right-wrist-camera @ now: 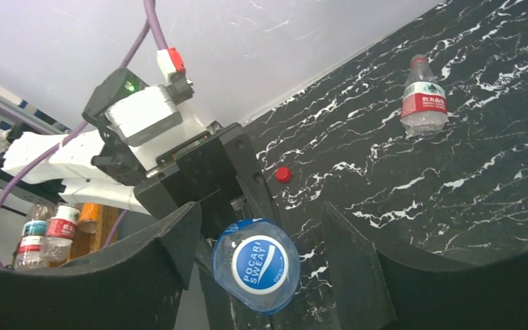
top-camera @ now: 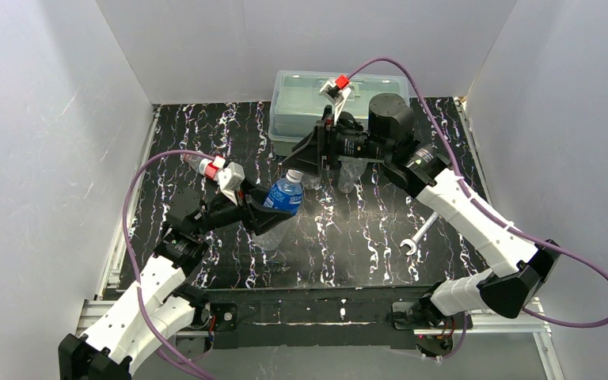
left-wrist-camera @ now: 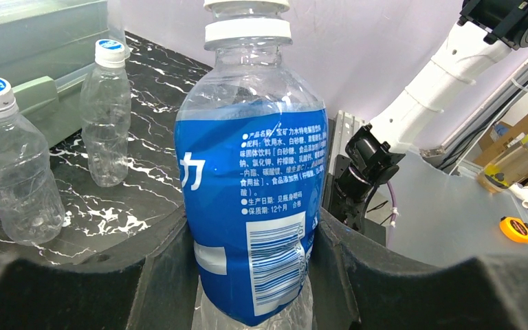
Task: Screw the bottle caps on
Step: Screw the bottle cap onto the plastic bottle.
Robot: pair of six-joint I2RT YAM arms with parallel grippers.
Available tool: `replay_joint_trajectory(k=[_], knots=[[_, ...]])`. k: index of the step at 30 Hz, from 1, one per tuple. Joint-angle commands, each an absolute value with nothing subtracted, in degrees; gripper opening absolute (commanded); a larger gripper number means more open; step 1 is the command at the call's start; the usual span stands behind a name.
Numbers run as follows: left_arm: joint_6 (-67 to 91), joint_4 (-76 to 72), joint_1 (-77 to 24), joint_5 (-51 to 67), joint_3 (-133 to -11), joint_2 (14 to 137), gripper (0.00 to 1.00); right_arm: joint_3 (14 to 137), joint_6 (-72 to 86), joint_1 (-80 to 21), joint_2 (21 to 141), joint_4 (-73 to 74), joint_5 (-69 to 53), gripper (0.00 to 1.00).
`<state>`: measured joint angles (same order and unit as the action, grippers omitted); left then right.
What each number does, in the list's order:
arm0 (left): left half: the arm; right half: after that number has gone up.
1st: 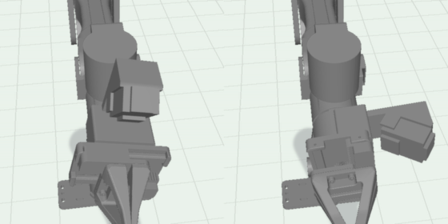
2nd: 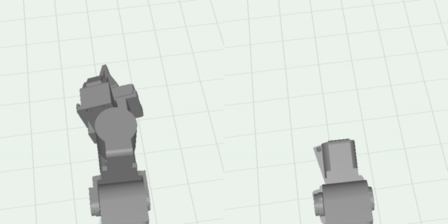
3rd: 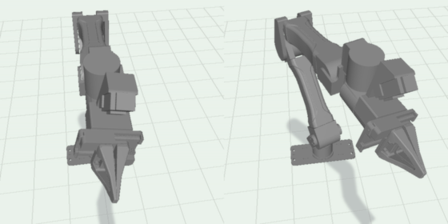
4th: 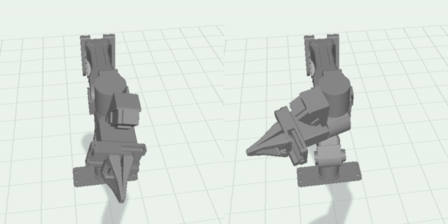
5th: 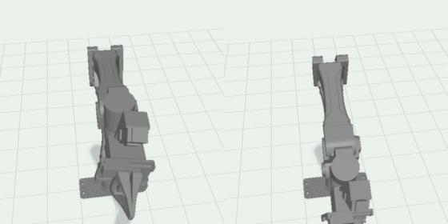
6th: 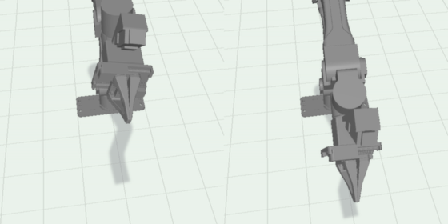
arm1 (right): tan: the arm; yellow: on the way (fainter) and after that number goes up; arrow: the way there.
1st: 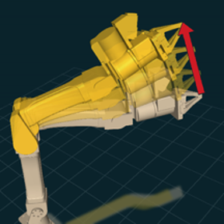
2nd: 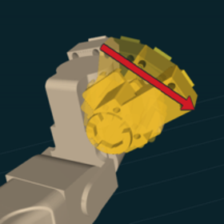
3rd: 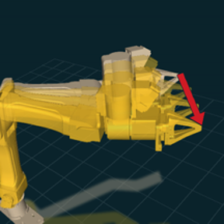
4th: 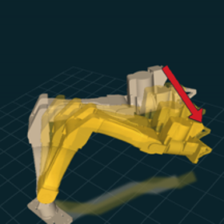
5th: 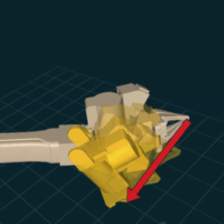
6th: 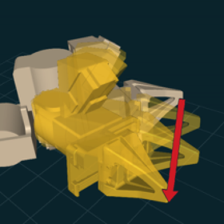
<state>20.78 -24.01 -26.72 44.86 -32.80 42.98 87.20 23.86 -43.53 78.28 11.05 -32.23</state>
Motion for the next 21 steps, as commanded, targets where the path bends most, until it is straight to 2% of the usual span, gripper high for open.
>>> replay_joint_trajectory(k=[1,14,21], knots=[[21.05,-25.31,-26.37,46.47,-35.32,43.06,0.0,87.27,20.24,-44.16,76.83,13.27,-28.95,0.73],[21.01,-25.36,-26.37,46.67,-36.19,44.29,0.0,87.14,18.55,-45.76,75.94,17.13,-28.32,0.65],[21.01,-25.31,-26.37,46.46,-35.94,44.12,0.0,86.62,18.96,-46.13,75.59,16.97,-27.51,0.58]])
